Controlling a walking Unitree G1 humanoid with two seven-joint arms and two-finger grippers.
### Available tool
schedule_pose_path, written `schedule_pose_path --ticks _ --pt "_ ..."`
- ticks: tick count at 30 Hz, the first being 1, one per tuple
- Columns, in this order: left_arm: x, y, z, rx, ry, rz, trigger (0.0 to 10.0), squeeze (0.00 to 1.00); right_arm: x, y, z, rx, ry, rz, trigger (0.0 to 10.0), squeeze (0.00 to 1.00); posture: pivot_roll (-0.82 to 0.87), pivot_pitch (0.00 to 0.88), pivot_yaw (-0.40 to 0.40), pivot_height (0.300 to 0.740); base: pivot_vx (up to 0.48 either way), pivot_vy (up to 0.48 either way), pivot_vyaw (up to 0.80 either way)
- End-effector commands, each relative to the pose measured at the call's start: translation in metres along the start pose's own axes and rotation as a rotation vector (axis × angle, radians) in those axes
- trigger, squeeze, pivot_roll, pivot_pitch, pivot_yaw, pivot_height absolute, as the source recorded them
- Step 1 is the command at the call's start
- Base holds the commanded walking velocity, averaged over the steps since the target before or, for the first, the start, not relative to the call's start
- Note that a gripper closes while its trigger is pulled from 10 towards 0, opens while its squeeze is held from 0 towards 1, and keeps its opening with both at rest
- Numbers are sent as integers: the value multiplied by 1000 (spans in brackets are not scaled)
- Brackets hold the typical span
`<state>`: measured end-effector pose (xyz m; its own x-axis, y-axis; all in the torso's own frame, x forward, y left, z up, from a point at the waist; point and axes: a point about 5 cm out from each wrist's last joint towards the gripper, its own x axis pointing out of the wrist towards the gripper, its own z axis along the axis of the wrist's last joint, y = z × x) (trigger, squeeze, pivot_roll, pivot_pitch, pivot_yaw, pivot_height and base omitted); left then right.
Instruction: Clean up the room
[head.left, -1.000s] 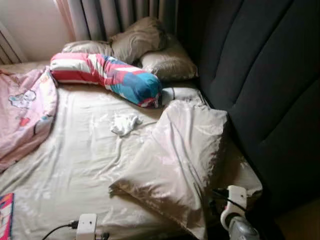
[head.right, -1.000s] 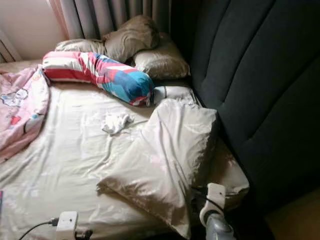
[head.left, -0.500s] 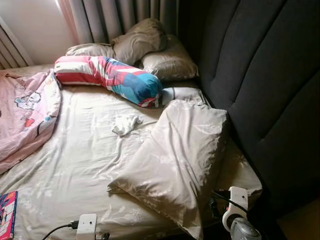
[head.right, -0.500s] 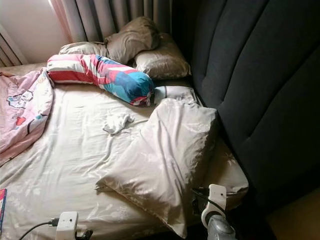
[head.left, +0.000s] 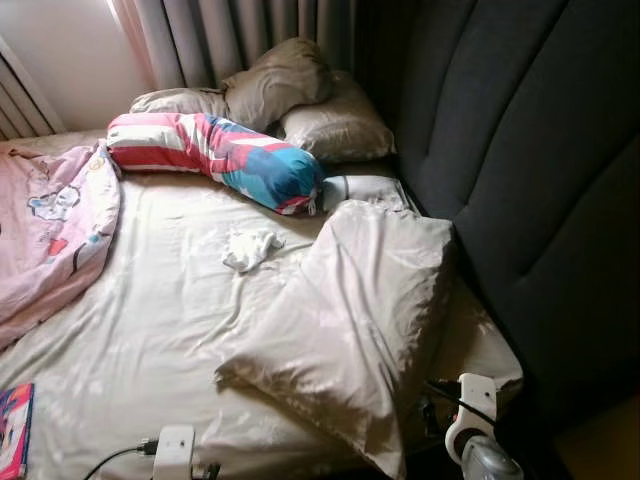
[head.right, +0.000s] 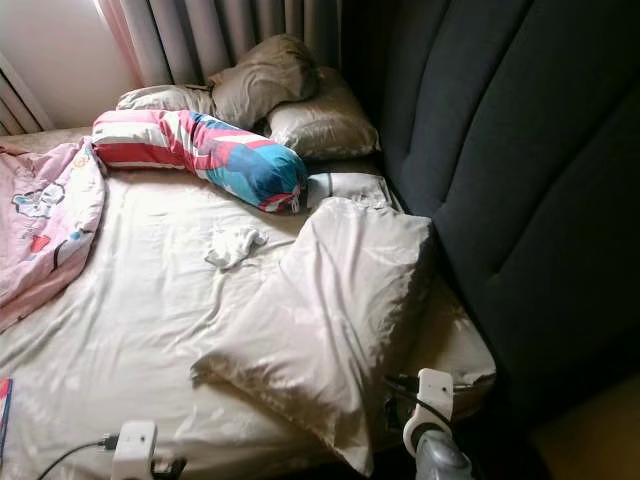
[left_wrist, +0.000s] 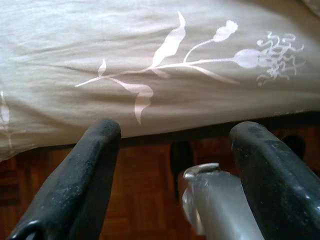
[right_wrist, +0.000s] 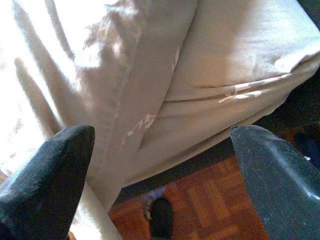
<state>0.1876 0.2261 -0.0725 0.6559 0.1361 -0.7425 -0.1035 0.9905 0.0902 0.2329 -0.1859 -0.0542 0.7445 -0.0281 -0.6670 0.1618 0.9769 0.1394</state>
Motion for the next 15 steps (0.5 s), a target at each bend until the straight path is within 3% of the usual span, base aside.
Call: schedule_pose_path --ticks 1,15 --pt "-3 2 -13 -14 47 11 10000 0 2 7 6 -2 -20 28 10000 0 79 47 -23 740 0 0 0" --pt "-3 2 -12 -20 41 13 10000 0 4 13 11 -8 -34 37 10000 0 80 46 -20 740 0 0 0"
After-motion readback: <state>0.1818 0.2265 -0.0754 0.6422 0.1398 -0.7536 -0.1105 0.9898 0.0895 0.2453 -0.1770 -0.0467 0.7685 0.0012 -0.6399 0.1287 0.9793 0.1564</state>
